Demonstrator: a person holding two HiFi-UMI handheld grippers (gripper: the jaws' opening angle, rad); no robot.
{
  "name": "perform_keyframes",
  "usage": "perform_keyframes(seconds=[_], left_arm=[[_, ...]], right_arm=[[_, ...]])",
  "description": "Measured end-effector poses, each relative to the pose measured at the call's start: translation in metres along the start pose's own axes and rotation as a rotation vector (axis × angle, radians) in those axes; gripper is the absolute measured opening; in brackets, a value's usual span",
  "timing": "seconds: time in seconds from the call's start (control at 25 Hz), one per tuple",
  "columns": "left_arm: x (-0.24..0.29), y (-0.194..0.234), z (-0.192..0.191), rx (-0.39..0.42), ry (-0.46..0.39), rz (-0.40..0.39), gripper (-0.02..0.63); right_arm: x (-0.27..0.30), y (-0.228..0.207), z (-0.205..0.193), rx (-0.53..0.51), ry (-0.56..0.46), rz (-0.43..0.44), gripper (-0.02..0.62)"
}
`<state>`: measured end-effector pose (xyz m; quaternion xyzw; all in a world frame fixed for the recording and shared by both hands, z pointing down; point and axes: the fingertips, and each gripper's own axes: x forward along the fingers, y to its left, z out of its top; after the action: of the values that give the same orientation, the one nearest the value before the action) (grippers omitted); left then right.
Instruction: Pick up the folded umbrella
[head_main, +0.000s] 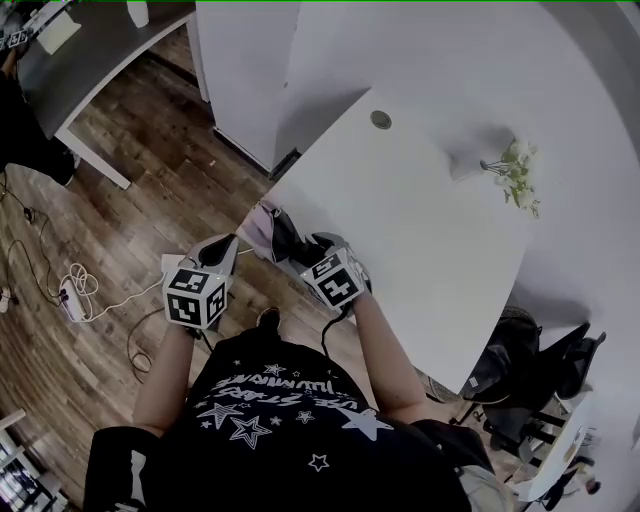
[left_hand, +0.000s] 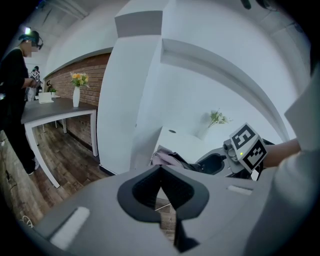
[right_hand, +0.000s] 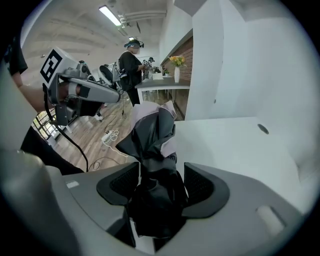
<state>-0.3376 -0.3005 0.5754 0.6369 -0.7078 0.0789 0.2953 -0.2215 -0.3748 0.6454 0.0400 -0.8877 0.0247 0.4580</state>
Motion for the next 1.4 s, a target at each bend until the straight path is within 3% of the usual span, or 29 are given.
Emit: perform_keyframes(seconds=[0.52, 0.84, 1.16, 1.4], left_arm=[[-0.003, 0.001, -0.004, -0.006, -0.002, 0.011, 0.0], [-0.012, 0.007, -0.005, -0.01, -0.016, 0.021, 0.0], [-0.013, -0.002, 0.001, 0.025, -0.025, -0.016, 0.0], [-0.016, -0.041, 0.013, 0.086, -0.041, -0.099, 0.0]], right_arm=[[0.016, 0.005, -0.007, -0.029, 0.088, 0.048, 0.254], [0.013, 0.009, -0.006, -0.02, 0.08, -0.001, 0.23], [-0.018, 0.008, 0.002, 0.12, -0.058, -0.048, 0.23], [-0.075, 0.004, 0.008, 0.269, -0.201, -0.099, 0.232]])
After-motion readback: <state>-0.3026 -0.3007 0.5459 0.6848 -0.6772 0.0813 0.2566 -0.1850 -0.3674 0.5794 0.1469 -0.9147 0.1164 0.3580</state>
